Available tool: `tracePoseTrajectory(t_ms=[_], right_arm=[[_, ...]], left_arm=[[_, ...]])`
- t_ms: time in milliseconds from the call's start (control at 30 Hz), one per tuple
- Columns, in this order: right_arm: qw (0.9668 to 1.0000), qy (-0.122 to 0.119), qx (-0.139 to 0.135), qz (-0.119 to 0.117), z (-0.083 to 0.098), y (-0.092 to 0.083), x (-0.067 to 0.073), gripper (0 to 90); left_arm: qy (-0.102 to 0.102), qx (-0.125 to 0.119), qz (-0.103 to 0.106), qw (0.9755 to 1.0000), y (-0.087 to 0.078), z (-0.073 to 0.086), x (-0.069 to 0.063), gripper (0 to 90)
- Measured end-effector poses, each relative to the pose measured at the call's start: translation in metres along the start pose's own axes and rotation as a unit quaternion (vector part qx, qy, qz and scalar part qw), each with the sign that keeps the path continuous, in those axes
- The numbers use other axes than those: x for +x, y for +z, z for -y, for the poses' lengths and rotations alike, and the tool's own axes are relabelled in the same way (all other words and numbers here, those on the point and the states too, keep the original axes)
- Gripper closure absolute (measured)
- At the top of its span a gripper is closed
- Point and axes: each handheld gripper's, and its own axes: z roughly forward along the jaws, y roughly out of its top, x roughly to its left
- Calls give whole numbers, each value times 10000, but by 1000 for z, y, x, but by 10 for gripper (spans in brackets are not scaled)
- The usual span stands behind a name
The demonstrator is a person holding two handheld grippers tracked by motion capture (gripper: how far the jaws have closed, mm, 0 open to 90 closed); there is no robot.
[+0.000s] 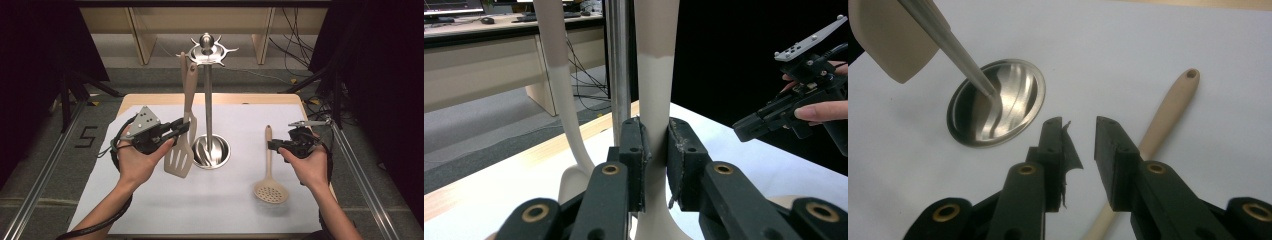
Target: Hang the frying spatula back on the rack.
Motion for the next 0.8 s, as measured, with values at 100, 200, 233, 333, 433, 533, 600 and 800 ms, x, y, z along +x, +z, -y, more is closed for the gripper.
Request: tracePoseTrajectory(t_ms=[100, 200, 233, 333, 433, 533, 600, 800], right_arm=[[10000, -11, -6, 3, 0, 1, 0, 744], [10000, -4, 7, 16, 0, 1, 0, 744], [10000, -1, 7, 15, 0, 1, 0, 744], [10000, 2, 9, 15, 1, 1, 0, 744], [10000, -12, -5, 13, 0, 1, 0, 744], [10000, 25, 29, 15, 0, 0, 1, 744], [10000, 24, 22, 10, 1, 0, 1, 744], [9999, 98, 103, 30, 1, 0, 2, 744]], left_arm=[[-25, 4, -2, 10000, 2, 1, 1, 777], [-34, 33, -3, 10000, 5, 2, 1, 777], [-27, 33, 0, 10000, 6, 2, 1, 777], [-30, 32, -7, 10000, 8, 2, 1, 776], [-34, 38, -15, 10000, 10, 2, 1, 776], [-28, 63, -17, 10000, 13, 2, 1, 775], [-46, 66, -1, 10000, 14, 2, 1, 775], [-50, 99, -11, 9999, 17, 1, 1, 774]])
